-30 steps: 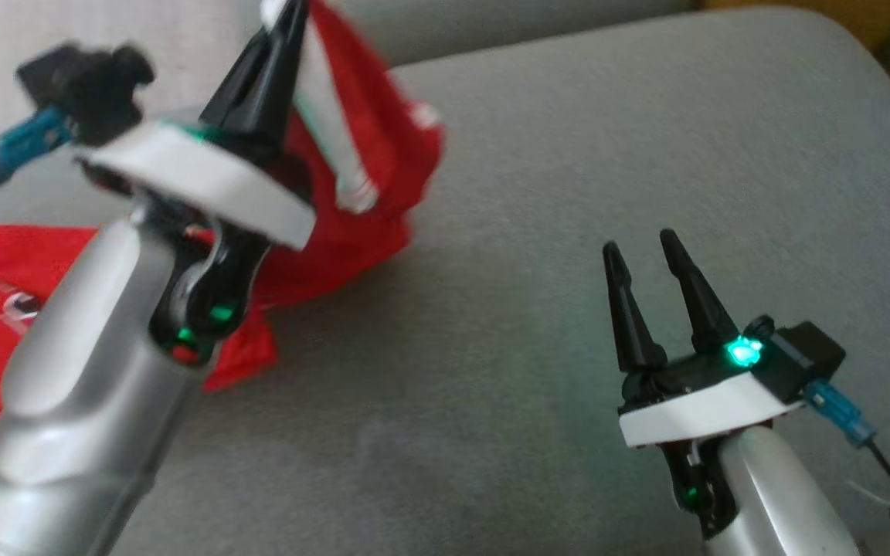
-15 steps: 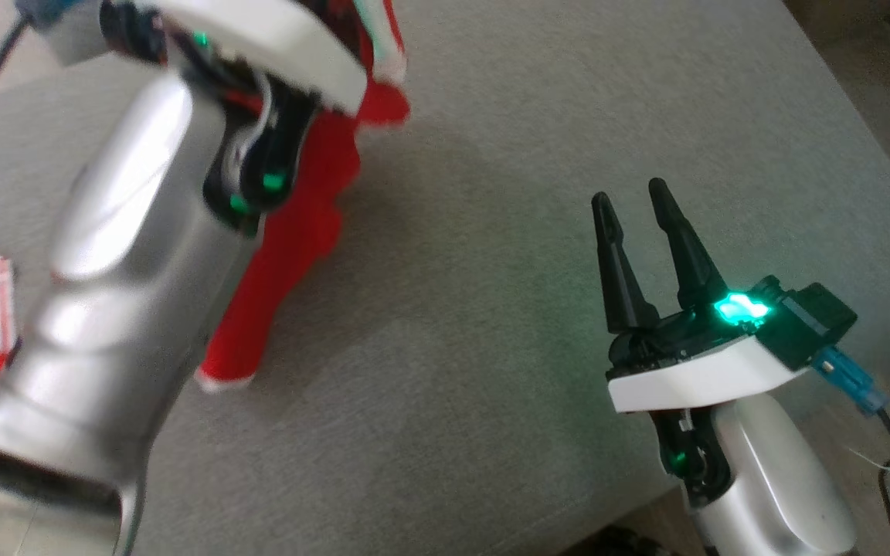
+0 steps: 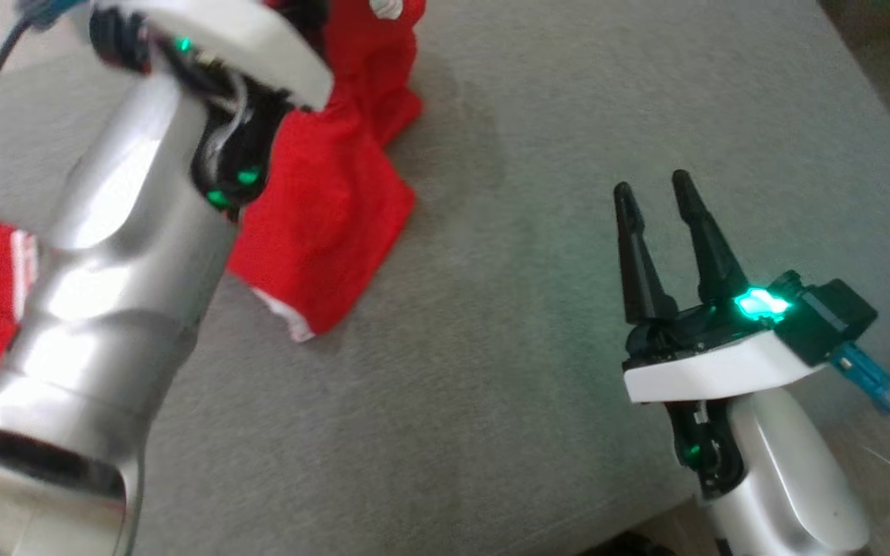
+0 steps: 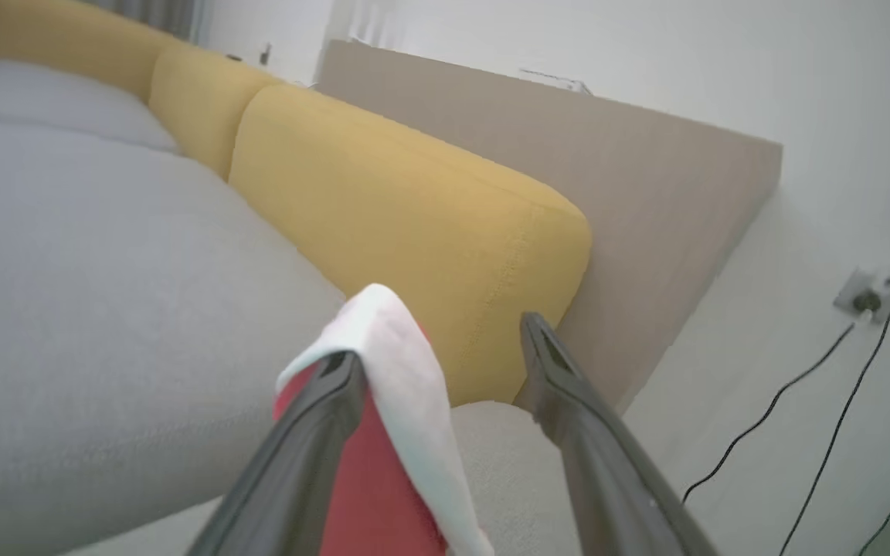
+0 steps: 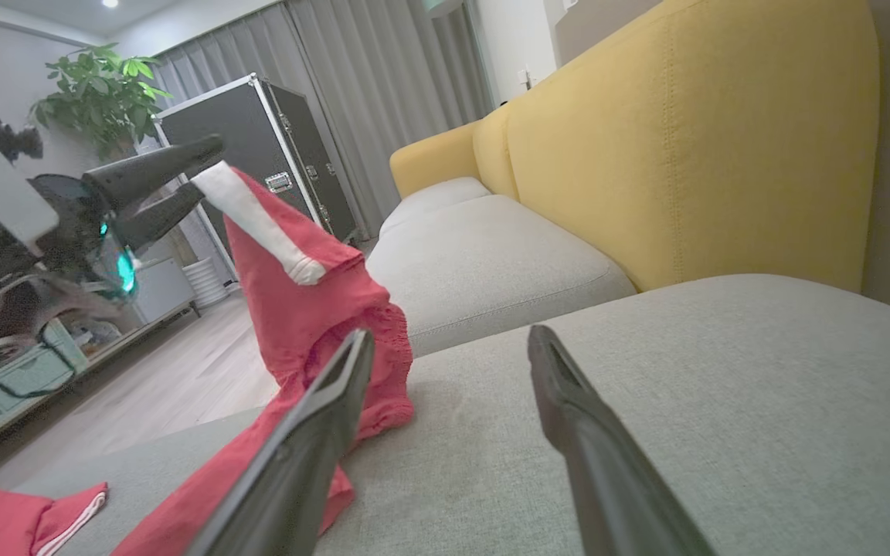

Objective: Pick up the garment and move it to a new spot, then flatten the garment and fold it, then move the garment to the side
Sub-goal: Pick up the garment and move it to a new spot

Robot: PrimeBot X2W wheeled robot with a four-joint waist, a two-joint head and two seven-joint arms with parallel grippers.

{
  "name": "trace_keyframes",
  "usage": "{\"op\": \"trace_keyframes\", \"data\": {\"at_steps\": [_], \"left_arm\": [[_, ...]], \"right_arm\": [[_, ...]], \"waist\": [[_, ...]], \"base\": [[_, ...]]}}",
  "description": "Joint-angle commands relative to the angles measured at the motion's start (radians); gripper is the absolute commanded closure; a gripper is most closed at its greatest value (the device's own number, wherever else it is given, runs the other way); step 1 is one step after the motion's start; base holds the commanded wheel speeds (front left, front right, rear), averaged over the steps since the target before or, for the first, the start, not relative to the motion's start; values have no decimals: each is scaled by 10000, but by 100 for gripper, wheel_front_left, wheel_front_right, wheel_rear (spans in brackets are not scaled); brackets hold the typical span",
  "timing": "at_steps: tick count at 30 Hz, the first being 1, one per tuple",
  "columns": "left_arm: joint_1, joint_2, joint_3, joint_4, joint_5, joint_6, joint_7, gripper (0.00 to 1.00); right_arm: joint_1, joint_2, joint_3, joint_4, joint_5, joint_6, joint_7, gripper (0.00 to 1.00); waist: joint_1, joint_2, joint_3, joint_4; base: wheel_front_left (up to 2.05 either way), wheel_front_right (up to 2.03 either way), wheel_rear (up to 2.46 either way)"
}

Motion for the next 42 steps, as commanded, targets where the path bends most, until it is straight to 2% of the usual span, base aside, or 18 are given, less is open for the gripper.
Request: {"op": "trace_keyframes", "data": {"at_steps": [1,5,10,14,20,27,31,35,37,42], "left_arm": [[-21,366,295,-254,-182,-100,73,0],[631,826,-193,-363,-203,-271,189,0],[1216,1085,-1072,-896,-333,-331,612,0],[1490,1382,-1729,-1415,-385,-336,872,0],[1886,2325,-3089,-2508,-462,-339,1302,0],[1977,3186,-4303,-3658,-1093,-340,1767,0],[1897,3669,-4654,-4078,-1501,-340,1851,0],[1992,4150,-4497,-4011,-1608,-315,1431,0],[2248,4356,-4225,-3906,-1658,-87,943,0],[3418,4838,-3456,-3667,-1554,1015,-993,0]], "right_arm": [[-182,-29,78,-245,-135,-7,-92,0],[-51,-29,-113,-66,-426,-7,-92,0],[-8,-29,-103,102,-609,-7,-92,0],[15,-29,-80,152,-593,-7,-92,0],[178,-29,-7,258,-587,-7,-92,0],[313,-29,66,323,-531,-7,-92,0],[401,-29,69,335,-505,-7,-92,0],[506,-29,115,356,-464,-7,-92,0],[579,-29,124,369,-453,-7,-92,0],[811,-29,-24,420,-616,-7,-92,0]], "waist": [[0,0,-244,521],[0,0,-574,1229],[0,0,-857,1777],[0,0,-1015,1953],[0,0,-1356,2241],[0,0,-1668,2442],[0,0,-1797,2536],[0,0,-1982,2582],[0,0,-2093,2605],[0,0,-2306,2850]], "base": [[0,0,0],[0,0,0],[0,0,0],[0,0,0],[0,0,0],[0,0,0],[0,0,0],[0,0,0],[0,0,0],[0,0,0]]}}
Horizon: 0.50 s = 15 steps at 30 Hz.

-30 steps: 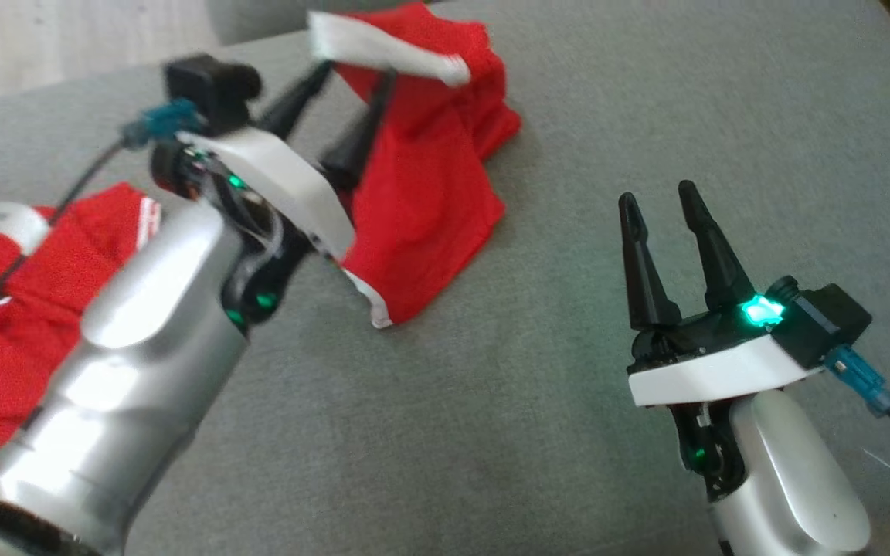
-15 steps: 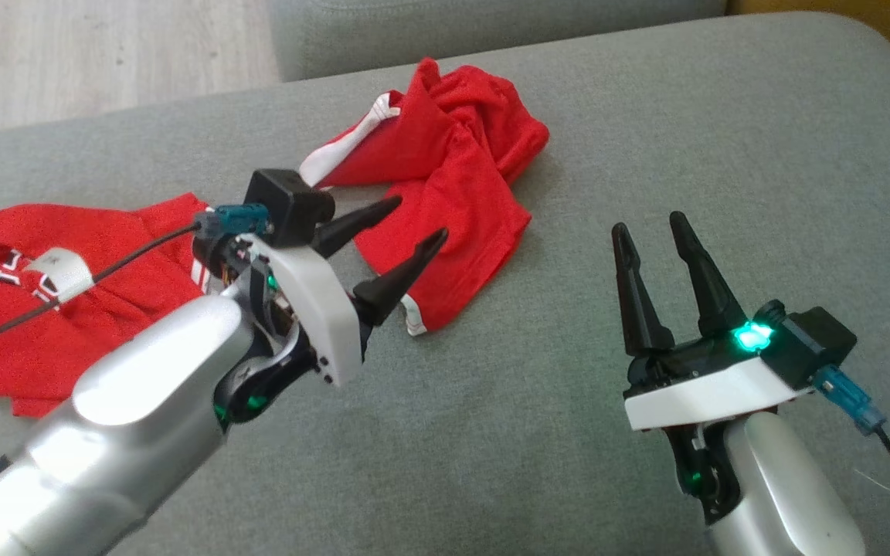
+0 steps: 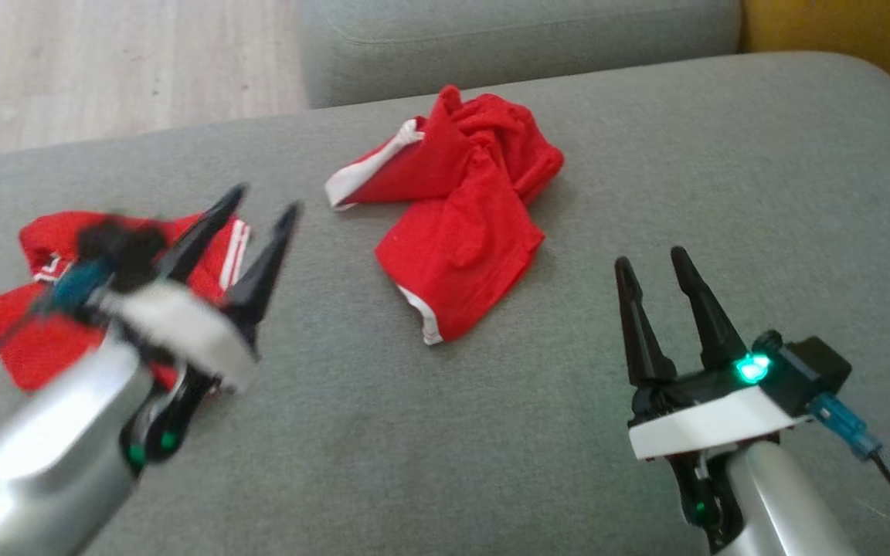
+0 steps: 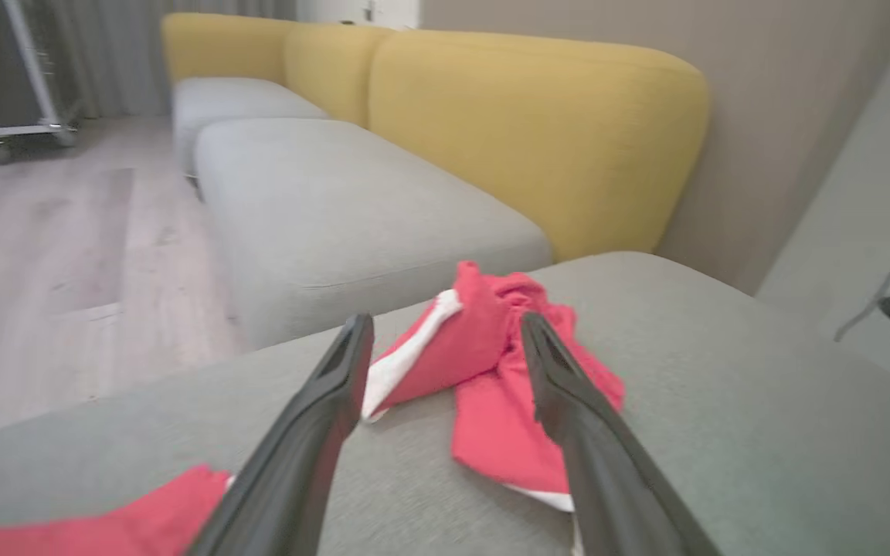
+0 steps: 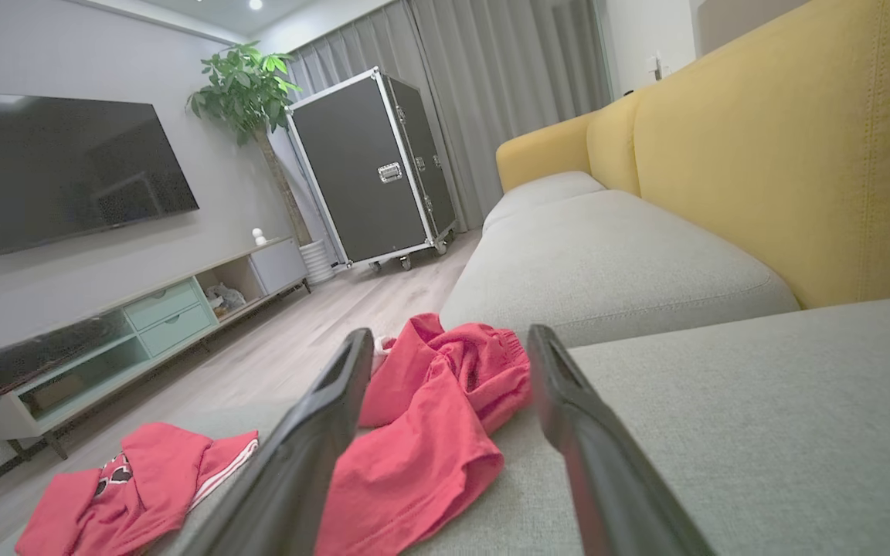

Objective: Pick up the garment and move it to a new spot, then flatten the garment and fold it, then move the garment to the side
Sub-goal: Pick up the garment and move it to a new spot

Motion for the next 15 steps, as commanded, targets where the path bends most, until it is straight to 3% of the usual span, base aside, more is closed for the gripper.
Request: {"op": "trace_keyframes", "data": {"at_steps": [1,7,9,10,15], "left_arm": [[205,516,712,-113,44,347,-650,0],[2327,473,1621,-489,144,1576,-1885,0],[3014,205,2305,-840,483,1878,-1917,0],[3769,-265,3192,-1209,960,2047,-1922,0],[4948,-1259,4633,-1615,2078,1898,-1925,0]], "right_arm": [[-134,-26,148,-278,-139,-7,-63,0],[179,-26,-187,-220,-516,-7,-63,0],[230,-26,-297,-225,-607,-7,-63,0],[261,-26,-369,-224,-695,-7,-63,0],[278,-26,-414,-216,-871,-7,-63,0]], "waist": [[0,0,-110,184],[0,0,-290,691],[0,0,-290,834],[0,0,-277,964],[0,0,-194,1162]], "base": [[0,0,0],[0,0,0],[0,0,0],[0,0,0],[0,0,0]]}}
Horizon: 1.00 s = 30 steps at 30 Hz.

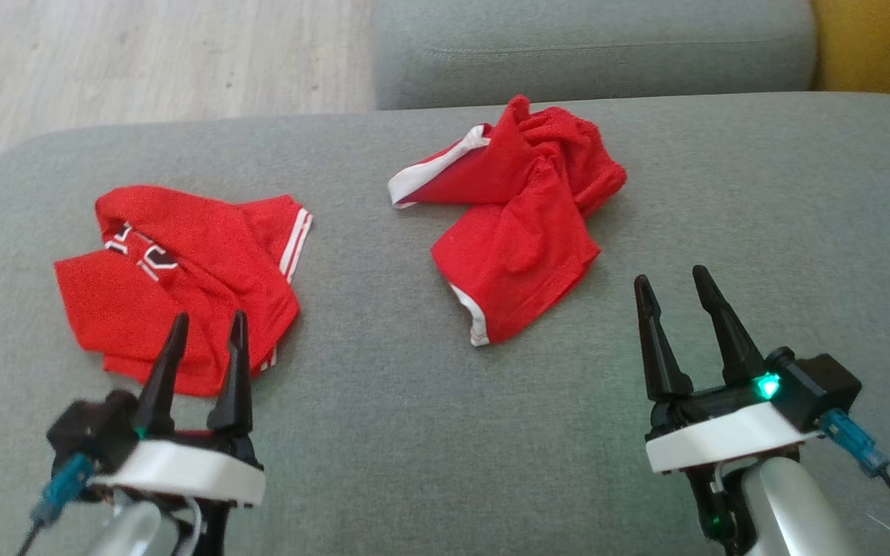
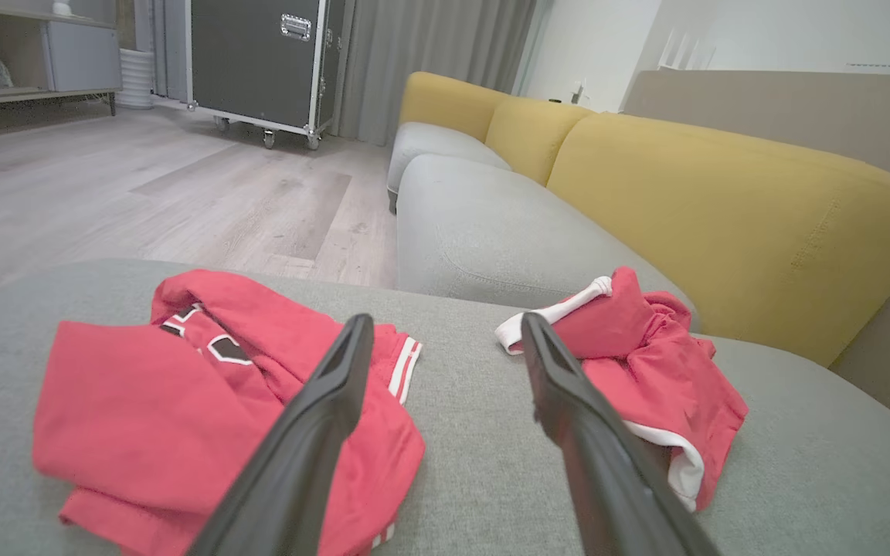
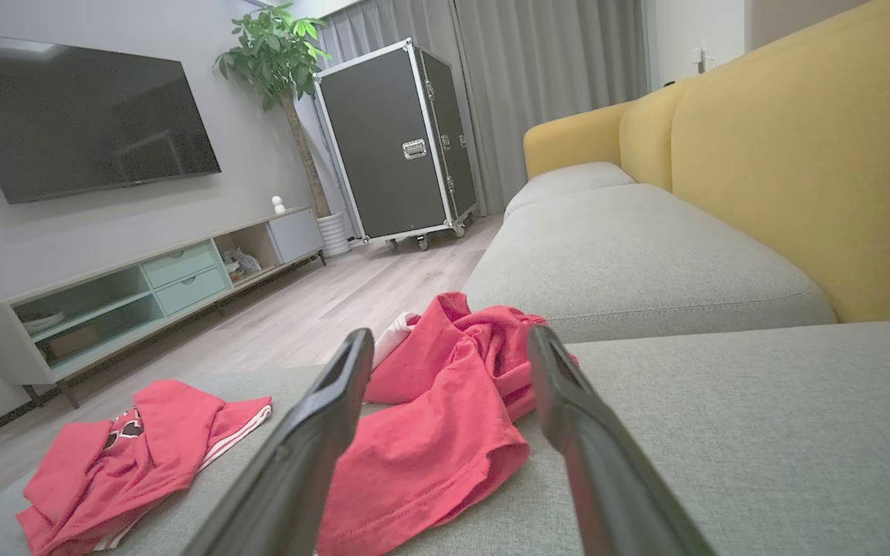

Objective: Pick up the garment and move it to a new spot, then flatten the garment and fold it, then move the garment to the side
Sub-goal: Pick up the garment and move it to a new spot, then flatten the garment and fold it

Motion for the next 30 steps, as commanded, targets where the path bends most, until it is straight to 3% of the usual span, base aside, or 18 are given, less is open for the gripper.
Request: {"op": "trace_keyframes", "data": {"at_steps": [1,8,13,24,30], "left_arm": [[-391,168,590,-303,144,-51,-106,0],[2,-942,1706,-33,1254,-937,-107,0],[-114,-1522,2057,357,1760,-1486,-108,0],[-548,-2671,2253,1267,2512,-2456,-108,0],[-669,-3099,2319,1667,2754,-2763,-108,0]], "right_arm": [[-201,-29,192,-302,-72,-7,-65,0],[-611,-29,92,-230,-520,-7,-65,0],[-1740,-29,236,367,-1057,-7,-65,0],[-5552,-29,-843,4862,-1281,-7,1974,0],[-7095,-88,-1692,6680,-1928,-7,2381,0]], "waist": [[0,-1,47,63],[0,-1,344,463],[0,-1,709,868],[0,-1,1310,2153],[0,-1,1513,2729]], "base": [[0,0,0],[0,0,0],[0,0,0],[0,0,0],[0,0,0]]}}
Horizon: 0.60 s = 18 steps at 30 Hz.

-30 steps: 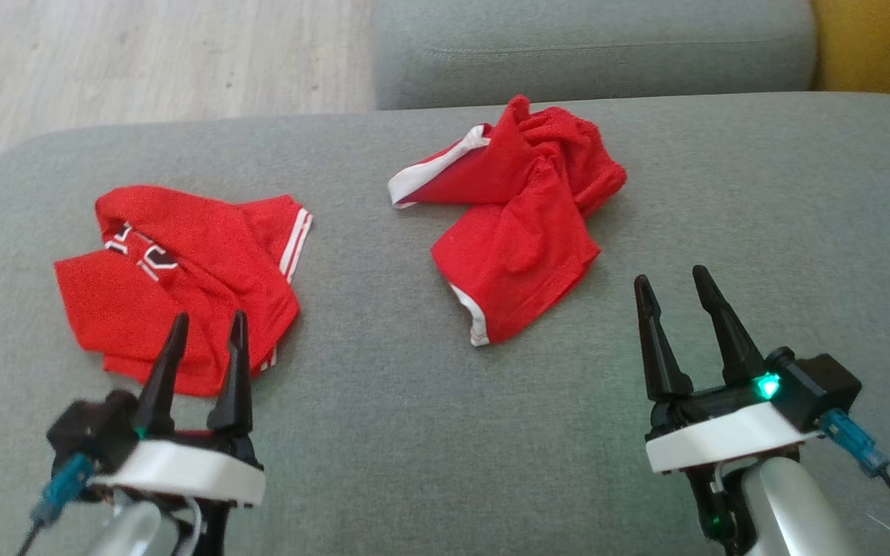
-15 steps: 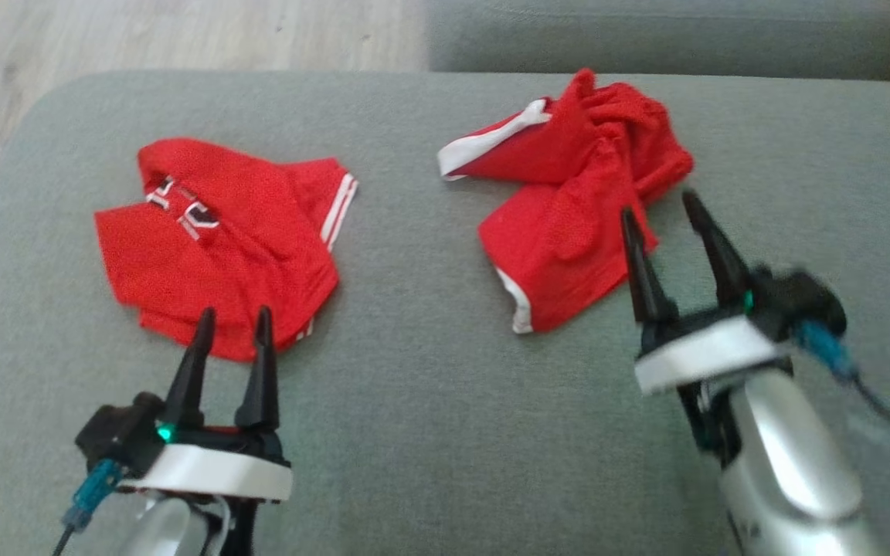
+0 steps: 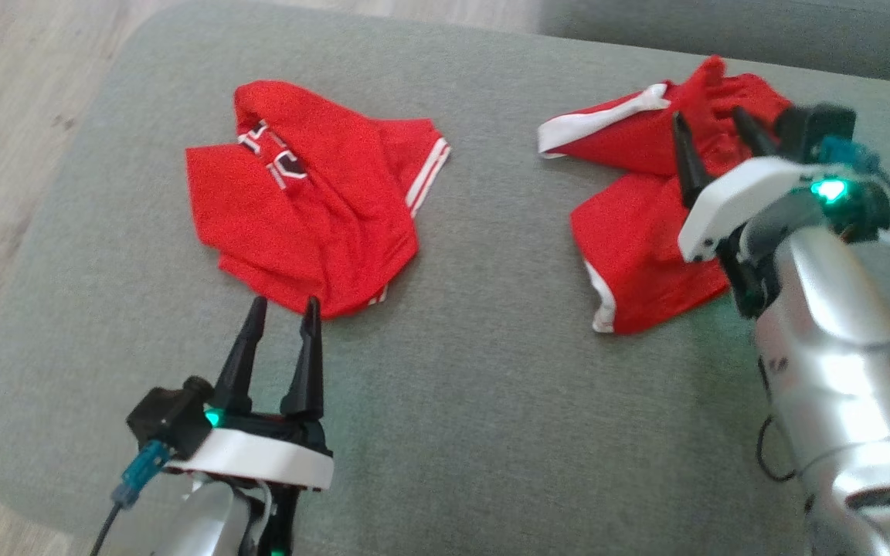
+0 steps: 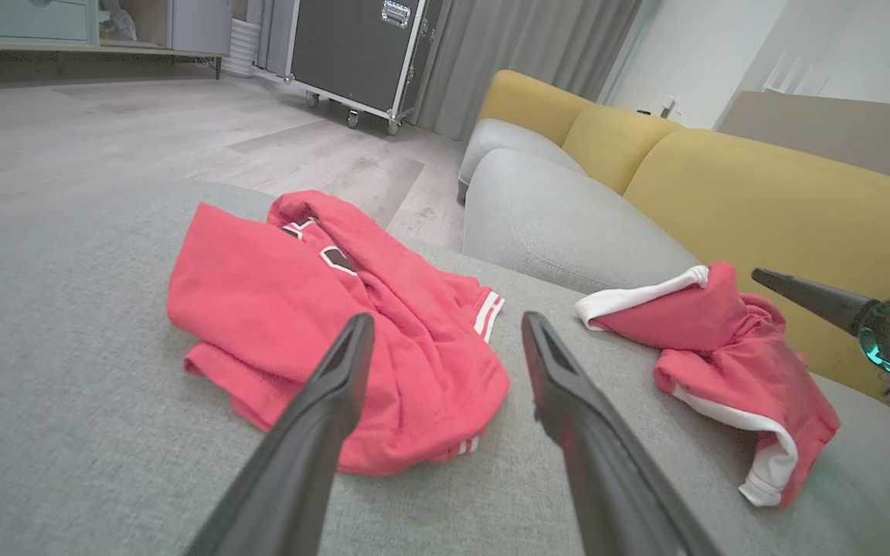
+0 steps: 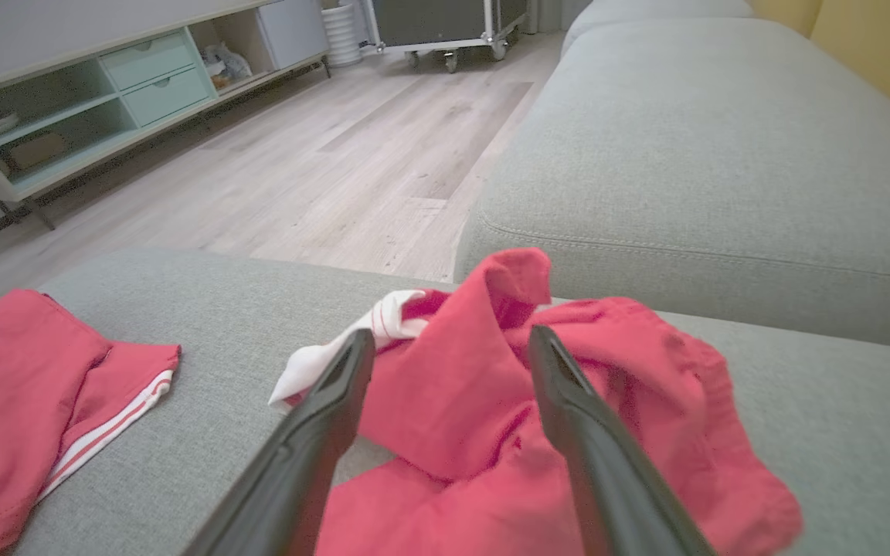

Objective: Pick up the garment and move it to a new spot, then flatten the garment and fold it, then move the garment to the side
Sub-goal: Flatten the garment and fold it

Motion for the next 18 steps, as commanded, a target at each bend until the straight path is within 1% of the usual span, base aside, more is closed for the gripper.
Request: {"op": "trace_keyframes", "data": {"at_steps": [1,8,11,14,16,17,18], "left_arm": [[-447,-23,341,-161,162,-100,-97,0],[-606,-364,275,124,322,-290,-97,0],[-666,-447,231,171,348,-321,-97,0],[-782,-551,199,205,354,-350,-97,0],[-847,-604,216,216,347,-362,-97,0],[-869,-627,226,226,350,-366,-97,0],[-886,-647,238,240,353,-370,-97,0]], "right_arm": [[-668,-11,11,77,-208,-7,85,0],[-1893,-573,-367,1644,-707,-7,609,0],[-2171,-700,-333,2029,-731,-7,782,0],[-2571,-811,-91,2571,-620,-7,1130,0],[-2783,-803,316,2868,-541,-7,1353,0],[-2873,-781,502,2978,-398,-7,1412,25],[-2983,-795,716,3003,-288,-7,1360,95]], "waist": [[-1,-1,165,300],[-1,-1,423,797],[-1,-1,517,918],[-1,-1,685,1044],[-1,-1,776,1077],[-1,-1,805,1085],[-1,-1,826,1086]], "base": [[0,0,0],[0,0,0],[0,0,0],[0,0,0],[0,0,0],[0,0,0],[0,0,0]]}}
